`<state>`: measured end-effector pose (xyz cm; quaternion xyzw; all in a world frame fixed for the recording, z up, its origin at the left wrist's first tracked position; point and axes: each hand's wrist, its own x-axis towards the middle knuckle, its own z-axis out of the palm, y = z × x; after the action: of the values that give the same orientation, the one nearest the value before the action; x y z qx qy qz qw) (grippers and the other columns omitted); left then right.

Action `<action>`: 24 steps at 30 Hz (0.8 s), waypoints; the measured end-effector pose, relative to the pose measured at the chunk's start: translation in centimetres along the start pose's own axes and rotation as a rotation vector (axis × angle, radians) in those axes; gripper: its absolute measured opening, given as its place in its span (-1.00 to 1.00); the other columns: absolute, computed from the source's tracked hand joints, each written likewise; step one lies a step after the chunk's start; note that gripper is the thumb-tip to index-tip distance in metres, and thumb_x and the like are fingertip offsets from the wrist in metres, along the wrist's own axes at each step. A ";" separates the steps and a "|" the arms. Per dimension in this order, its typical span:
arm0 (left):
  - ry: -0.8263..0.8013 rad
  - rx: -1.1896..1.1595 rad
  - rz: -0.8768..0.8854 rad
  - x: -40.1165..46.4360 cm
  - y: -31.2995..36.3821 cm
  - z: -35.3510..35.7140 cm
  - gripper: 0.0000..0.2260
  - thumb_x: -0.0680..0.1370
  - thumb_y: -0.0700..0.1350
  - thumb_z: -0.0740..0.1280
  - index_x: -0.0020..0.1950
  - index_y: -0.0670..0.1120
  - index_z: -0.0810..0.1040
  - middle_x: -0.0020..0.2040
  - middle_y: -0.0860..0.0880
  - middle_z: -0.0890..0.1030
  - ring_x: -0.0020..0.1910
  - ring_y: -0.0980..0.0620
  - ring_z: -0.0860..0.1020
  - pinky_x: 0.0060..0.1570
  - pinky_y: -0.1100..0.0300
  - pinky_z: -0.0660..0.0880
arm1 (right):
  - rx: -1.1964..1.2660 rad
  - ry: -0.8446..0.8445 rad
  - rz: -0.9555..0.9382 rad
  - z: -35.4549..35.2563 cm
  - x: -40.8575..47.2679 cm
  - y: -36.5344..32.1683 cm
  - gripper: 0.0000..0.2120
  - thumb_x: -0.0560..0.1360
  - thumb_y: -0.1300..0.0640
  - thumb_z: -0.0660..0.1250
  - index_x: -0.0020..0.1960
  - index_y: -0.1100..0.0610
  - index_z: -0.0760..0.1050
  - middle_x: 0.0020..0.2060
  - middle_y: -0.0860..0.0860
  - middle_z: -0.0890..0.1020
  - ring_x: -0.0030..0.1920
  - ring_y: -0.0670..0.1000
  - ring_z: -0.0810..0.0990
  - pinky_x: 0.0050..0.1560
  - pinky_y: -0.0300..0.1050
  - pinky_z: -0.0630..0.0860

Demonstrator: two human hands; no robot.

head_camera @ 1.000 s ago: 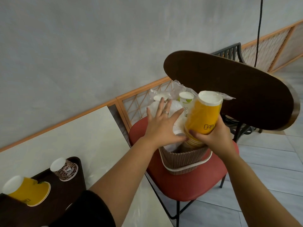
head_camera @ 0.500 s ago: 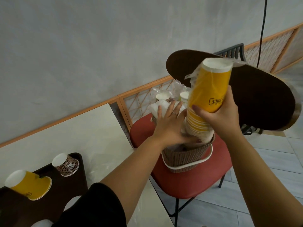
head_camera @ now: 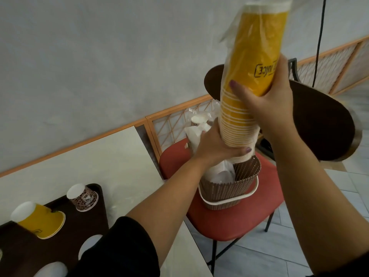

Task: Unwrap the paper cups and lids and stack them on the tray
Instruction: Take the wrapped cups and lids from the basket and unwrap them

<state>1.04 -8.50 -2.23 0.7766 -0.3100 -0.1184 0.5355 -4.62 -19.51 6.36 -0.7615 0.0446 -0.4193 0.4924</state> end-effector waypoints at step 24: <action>0.434 -0.163 -0.226 -14.3 -5.3 -18.4 -0.11 0.02 0.10 0.61 0.31 0.02 0.39 0.18 0.04 0.59 0.17 0.04 0.55 0.09 -0.02 0.57 | 0.387 -0.422 -0.018 17.8 -8.1 -11.4 -0.26 0.22 -0.23 0.49 0.28 -0.04 0.26 0.17 -0.04 0.55 0.14 -0.04 0.58 0.12 0.06 0.56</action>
<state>1.24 15.38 -1.83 0.7677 -0.0885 -0.0326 0.6338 -1.68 2.88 7.63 -0.7240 -0.1465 -0.2566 0.6233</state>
